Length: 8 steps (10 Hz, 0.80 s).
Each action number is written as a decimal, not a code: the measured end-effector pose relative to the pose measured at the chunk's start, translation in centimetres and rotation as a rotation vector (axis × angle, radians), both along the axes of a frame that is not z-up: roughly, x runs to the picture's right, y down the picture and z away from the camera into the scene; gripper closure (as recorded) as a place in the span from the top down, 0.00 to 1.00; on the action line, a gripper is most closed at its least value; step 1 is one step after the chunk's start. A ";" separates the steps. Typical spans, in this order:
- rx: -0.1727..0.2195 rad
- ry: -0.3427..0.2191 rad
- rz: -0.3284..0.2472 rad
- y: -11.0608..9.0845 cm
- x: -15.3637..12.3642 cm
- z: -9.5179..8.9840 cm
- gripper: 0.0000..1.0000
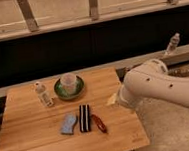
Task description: Place the pepper in the ceramic cup
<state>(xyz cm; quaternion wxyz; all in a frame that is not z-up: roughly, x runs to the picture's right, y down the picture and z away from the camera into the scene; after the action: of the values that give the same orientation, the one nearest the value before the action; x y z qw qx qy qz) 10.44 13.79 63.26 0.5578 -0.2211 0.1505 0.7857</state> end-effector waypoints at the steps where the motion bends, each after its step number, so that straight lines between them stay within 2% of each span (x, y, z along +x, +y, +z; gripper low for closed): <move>1: 0.000 0.000 -0.001 0.0 0.0 0.0 0.65; 3: -0.002 -0.012 -0.032 -0.3 -0.3 -0.1 0.65; 5: -0.006 -0.045 -0.091 -1.0 -2.2 0.2 0.65; 8: -0.039 -0.100 -0.228 -1.2 -9.1 2.2 0.65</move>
<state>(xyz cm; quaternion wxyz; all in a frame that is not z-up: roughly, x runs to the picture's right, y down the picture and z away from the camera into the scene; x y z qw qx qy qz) 1.38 12.58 65.44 0.6460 -0.2521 0.1620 0.7021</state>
